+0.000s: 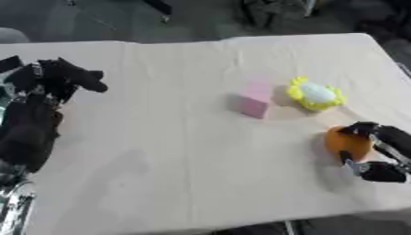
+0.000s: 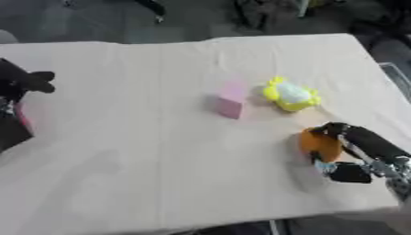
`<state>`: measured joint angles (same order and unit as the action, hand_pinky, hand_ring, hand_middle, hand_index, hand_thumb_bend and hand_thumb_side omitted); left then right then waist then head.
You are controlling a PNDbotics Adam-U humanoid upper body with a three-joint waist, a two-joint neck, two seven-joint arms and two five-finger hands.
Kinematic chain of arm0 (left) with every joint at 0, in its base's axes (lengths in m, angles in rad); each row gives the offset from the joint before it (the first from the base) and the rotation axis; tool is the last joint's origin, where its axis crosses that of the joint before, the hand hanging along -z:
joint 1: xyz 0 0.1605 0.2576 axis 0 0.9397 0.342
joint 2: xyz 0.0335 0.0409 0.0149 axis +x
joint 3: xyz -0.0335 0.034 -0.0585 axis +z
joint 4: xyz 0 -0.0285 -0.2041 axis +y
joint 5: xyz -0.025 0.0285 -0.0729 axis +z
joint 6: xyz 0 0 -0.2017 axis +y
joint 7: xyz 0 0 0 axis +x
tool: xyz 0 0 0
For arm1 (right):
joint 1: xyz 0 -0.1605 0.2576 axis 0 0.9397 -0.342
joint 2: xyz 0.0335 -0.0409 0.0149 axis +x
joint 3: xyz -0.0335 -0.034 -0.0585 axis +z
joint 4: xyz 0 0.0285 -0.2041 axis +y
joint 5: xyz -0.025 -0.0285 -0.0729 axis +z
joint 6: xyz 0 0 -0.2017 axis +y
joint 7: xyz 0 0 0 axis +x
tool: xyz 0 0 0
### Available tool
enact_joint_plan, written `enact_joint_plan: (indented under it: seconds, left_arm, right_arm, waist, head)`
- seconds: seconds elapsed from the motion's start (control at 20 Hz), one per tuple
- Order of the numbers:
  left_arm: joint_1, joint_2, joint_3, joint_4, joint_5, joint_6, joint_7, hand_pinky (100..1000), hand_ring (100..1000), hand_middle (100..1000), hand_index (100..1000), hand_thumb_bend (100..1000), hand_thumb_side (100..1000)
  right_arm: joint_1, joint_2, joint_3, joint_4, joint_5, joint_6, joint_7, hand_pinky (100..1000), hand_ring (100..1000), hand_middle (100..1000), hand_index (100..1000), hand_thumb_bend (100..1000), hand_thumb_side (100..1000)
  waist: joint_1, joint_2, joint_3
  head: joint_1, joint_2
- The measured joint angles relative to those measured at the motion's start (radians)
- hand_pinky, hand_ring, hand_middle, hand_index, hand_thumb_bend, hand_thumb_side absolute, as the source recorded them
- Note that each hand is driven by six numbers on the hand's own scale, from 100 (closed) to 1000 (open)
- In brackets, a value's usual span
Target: Pick up the objects with one hand, pass them to the other hand, and then place them into the box on the other side of the table.
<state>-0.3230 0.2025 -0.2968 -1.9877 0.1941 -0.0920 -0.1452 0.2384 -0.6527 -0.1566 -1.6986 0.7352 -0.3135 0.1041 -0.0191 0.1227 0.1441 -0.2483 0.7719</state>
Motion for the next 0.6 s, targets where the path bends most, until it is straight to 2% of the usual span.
enact_joint_plan:
  seconds: [0.4,0.6]
  left_arm:
    - [0.0,0.0,0.0,0.0,0.0,0.0,0.0,838,602,516,659,738,647]
    - [0.0,0.0,0.0,0.0,-0.001,0.001,-0.001,839,603,517,658,738,647]
  right_arm:
    - [-0.002,0.012,0.005,0.001,0.034,0.015,-0.132,763,440,297,434,100,100]
    - [-0.002,0.017,0.011,-0.004,0.036,0.022,-0.229,730,373,220,352,100,100]
  waist:
    - [0.0,0.003,0.005]
    - [0.0,0.004,0.005]
  head:
    - [-0.001,0.0]
    - [-0.001,0.0]
